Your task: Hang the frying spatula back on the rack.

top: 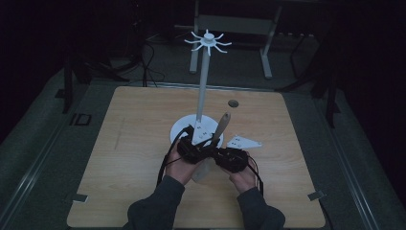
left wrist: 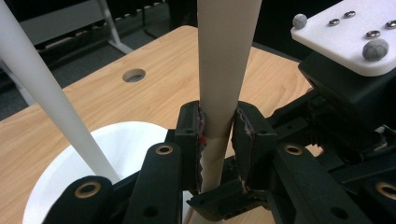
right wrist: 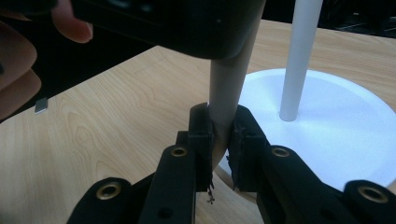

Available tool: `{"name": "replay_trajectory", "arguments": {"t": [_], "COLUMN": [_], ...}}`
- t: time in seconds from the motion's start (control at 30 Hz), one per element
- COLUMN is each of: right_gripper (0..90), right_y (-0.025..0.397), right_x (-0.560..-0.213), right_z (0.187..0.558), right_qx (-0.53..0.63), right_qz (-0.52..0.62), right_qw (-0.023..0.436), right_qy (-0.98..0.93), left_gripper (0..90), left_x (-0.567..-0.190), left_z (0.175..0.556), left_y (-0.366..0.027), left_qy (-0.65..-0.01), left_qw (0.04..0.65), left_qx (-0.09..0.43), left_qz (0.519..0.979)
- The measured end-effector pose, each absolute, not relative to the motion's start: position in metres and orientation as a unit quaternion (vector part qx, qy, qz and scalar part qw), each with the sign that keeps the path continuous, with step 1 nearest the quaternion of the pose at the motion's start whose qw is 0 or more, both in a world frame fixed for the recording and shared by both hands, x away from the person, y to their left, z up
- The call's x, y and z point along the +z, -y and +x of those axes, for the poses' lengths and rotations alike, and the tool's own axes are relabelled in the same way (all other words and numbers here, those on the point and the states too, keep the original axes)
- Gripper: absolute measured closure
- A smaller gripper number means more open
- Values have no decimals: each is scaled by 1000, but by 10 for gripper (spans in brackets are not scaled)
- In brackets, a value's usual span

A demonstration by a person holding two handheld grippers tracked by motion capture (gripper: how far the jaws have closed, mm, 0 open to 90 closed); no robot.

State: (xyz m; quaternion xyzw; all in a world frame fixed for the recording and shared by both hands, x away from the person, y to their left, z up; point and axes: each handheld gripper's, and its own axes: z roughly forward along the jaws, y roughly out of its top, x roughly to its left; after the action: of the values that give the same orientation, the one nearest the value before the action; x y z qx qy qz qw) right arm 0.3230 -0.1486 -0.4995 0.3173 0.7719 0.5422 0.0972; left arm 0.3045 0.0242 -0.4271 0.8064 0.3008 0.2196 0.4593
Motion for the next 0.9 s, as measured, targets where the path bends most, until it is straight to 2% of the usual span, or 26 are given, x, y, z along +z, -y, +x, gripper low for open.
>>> {"name": "replay_trajectory", "arguments": {"t": [0.27,0.43,0.9], "right_gripper": [795,708,596], "right_y": [151,151,164], "right_x": [-497,-492,-493], "right_z": [323,321,317], "right_qx": [544,545,539], "right_qz": [310,306,307], "right_qw": [99,106,113], "right_qy": [-773,-773,-776], "left_gripper": [749,752,753], "left_x": [-427,-426,-421], "left_z": [300,299,299], "left_y": [-23,-20,-29], "left_qy": [-320,-328,-347], "left_qw": [469,460,468], "left_qx": [238,258,273], "left_qz": [788,784,766]}}
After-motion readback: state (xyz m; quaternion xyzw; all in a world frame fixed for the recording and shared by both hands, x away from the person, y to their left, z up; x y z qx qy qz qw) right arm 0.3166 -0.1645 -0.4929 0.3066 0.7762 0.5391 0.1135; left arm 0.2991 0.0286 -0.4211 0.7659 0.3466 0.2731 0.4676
